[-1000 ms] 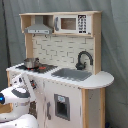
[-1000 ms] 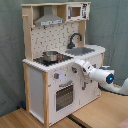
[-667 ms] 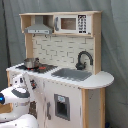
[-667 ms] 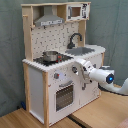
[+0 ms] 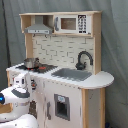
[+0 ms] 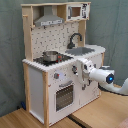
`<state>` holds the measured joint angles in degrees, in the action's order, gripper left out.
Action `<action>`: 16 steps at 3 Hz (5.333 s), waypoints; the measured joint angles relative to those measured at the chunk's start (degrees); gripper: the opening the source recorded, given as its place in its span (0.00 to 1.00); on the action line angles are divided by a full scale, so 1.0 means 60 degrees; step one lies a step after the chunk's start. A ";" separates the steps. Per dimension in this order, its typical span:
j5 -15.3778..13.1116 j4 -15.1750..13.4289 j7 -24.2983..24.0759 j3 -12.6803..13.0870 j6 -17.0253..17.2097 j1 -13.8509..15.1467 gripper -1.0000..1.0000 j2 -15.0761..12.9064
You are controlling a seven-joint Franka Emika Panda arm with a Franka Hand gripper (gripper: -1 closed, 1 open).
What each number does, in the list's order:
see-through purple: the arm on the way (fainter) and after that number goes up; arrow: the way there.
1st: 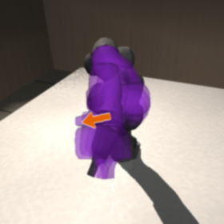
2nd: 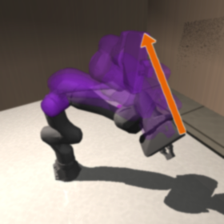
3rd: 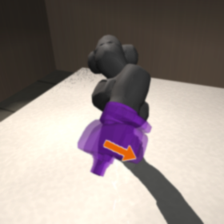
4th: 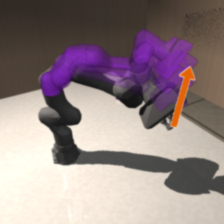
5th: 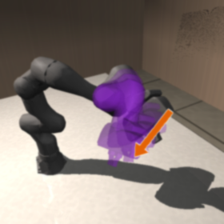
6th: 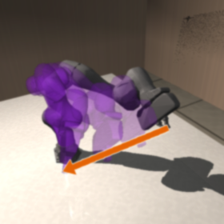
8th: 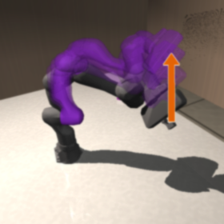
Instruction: Play with the kitchen
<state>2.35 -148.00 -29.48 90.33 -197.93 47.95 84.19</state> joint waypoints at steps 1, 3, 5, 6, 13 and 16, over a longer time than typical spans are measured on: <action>0.0000 -0.0002 -0.0016 0.0004 0.0000 -0.0007 1.00 0.0000; -0.0018 -0.0284 0.1668 0.0053 0.1102 -0.1339 1.00 0.0056; -0.0017 -0.0636 0.1754 -0.0005 0.2386 -0.2741 1.00 0.0059; -0.0017 -0.0984 0.2109 -0.0238 0.2903 -0.3350 1.00 0.0067; -0.0746 -0.0050 0.7004 -0.2214 0.6701 -0.5341 1.00 0.0303; -0.0878 0.0047 1.0891 -0.3177 0.6708 -0.5341 1.00 0.0248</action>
<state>-2.92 -147.72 35.86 71.27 -157.68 15.90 85.68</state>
